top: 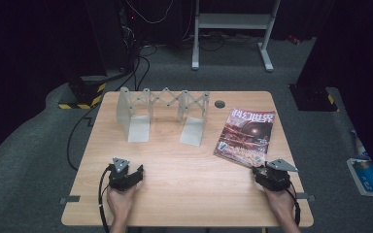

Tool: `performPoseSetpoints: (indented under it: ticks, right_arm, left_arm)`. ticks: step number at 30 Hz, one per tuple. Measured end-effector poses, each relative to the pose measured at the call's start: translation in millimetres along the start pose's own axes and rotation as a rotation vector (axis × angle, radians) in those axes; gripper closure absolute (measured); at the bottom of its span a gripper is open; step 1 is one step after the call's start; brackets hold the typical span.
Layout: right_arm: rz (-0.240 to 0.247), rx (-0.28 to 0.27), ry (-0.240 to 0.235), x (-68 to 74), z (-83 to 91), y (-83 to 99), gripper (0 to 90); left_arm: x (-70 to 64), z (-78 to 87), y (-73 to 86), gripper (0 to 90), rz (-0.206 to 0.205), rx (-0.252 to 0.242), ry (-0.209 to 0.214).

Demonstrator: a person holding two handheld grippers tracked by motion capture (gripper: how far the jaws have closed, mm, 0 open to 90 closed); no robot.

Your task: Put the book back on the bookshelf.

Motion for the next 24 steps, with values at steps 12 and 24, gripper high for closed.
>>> performPoseSetpoints:
  ticks: [12,24]
  right_arm:
    - [0.012,-0.001,0.004,0.0,0.7,-0.3,42.8]
    - [-0.016,-0.014,-0.028,0.5,8.8,-1.4,46.2]
  left_arm:
    - [-0.3,-0.7,-0.5,33.7,0.007,-0.004,0.005]
    - [-1.0,-0.8,-0.7,33.2,0.018,-0.005,0.009]
Point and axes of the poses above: each handheld gripper's, and its own axes: z roughly backward along the jaws, y roughly out of its underside, x roughly to its left, the point moved 9 cm from there along -z, roughly forward along the jaws, and after that the axes turned 2 degrees about y, right-handed, at the moved point
